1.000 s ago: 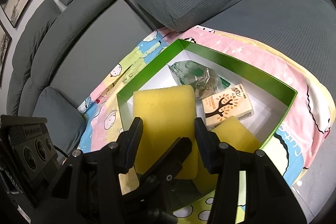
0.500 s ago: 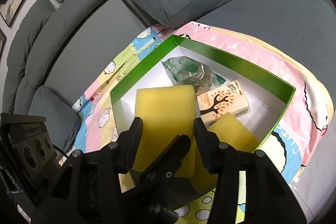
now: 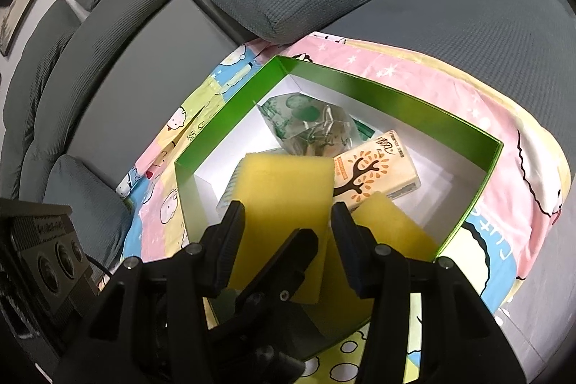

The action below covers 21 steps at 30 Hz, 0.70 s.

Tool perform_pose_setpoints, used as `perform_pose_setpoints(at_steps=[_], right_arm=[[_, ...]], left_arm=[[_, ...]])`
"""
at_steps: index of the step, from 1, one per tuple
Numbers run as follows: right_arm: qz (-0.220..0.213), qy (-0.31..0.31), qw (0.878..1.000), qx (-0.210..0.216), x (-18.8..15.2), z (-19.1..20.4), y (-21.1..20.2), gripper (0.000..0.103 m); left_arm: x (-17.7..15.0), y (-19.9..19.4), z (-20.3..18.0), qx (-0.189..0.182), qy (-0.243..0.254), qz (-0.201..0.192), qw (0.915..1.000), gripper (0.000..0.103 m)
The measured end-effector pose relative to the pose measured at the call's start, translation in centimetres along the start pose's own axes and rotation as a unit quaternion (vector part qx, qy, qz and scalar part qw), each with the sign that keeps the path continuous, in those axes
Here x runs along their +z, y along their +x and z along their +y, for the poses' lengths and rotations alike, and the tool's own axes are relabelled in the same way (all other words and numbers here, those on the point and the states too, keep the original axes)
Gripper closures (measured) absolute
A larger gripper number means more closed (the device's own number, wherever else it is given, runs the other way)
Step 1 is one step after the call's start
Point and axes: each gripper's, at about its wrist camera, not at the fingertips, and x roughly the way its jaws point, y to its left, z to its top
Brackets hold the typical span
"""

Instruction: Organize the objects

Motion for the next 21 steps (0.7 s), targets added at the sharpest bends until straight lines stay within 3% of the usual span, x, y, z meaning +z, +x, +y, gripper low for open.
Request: perform_pose_setpoints(at_steps=[7,13,21], right_arm=[[-0.007,0.003,1.0,-0.018,0.2,-0.1,-0.1,0.053],[-0.016,0.005,0.999,-0.037,0.3,-0.6,-0.1,0.055],[-0.021,0.006,0.999,-0.034,0.4,-0.6,-0.5,0.053]], left_arm=[[0.4,0.3,0.1,0.008,0.004,0.003,1.0,0.045],[0.6,0.7,0.0,0.023,0.01,0.001,0.9997,0.038],[1.0,0.7,0.3,0.019,0.008,0.01,0.9997,0.036]])
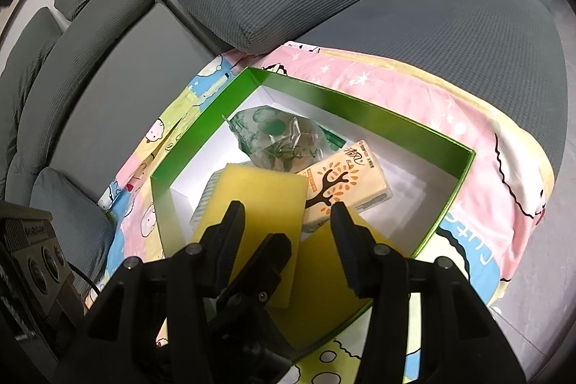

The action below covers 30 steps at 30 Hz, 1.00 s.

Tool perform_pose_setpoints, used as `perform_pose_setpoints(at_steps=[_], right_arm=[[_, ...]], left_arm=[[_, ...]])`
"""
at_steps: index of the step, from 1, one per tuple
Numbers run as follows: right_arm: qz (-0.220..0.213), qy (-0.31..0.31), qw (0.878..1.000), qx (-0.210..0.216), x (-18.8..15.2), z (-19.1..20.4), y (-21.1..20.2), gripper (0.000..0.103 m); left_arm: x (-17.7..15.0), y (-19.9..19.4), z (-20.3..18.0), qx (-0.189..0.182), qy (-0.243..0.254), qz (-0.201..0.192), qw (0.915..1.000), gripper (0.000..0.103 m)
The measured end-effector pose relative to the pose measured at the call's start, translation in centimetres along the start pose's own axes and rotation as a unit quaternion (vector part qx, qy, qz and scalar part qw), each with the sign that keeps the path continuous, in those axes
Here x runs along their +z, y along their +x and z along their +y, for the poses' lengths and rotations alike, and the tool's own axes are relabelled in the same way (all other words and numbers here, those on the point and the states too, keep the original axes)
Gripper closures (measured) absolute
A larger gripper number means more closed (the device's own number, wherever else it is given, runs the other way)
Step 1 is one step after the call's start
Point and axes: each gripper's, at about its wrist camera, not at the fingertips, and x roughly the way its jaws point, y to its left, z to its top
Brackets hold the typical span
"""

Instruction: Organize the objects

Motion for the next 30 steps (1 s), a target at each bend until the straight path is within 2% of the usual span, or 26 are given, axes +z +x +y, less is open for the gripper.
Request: perform_pose_setpoints(at_steps=[3,7,9,13,15,16,18,21,24,27,30], right_arm=[[-0.012,-0.011,1.0,0.0,0.0,0.3,-0.8,0.053],[-0.038,-0.027,0.999,0.003,0.0,0.9,-2.4,0.039],[-0.049,-0.034,0.998,0.008,-0.1,1.3,-3.2,0.038],[-0.063,-0.046,0.997,0.014,0.0,2.0,-4.1,0.03],[-0.071,-0.053,0.996,0.011,-0.2,2.3,-4.7,0.029],[-0.076,-0.058,0.995,0.007,-0.2,2.5,-5.1,0.024],[-0.086,-0.068,0.994,-0.002,-0.3,2.9,-5.8,0.018],[-0.098,-0.076,0.992,-0.011,-0.4,3.3,-6.9,0.017],[-0.111,-0.082,0.99,-0.018,-0.6,3.5,-7.8,0.01],[-0.12,-0.085,0.989,-0.027,-0.7,3.6,-8.4,0.01],[-0.124,-0.087,0.988,-0.029,-0.8,3.7,-8.8,0.01]], left_arm=[[0.1,-0.5,-0.1,-0.007,-0.001,0.0,1.0,0.036],[0.2,-1.7,-0.3,-0.002,0.005,-0.011,0.9999,0.036],[0.4,-2.3,-0.2,-0.004,0.002,-0.017,0.9999,0.036],[0.4,-3.6,-0.1,-0.004,0.003,-0.027,0.9996,0.036],[0.5,-4.2,-0.2,0.006,0.007,-0.033,0.9994,0.03],[0.5,-4.6,-0.2,0.01,0.008,-0.039,0.9992,0.021],[0.5,-5.5,0.0,0.014,0.006,-0.054,0.9984,0.019],[0.7,-6.4,0.4,0.012,0.002,-0.058,0.9982,0.019],[0.6,-7.3,0.8,-0.002,-0.009,-0.061,0.9981,0.019],[0.5,-8.5,1.2,-0.016,-0.015,-0.072,0.9971,0.018],[0.3,-9.4,1.5,-0.012,-0.021,-0.075,0.9969,0.018]])
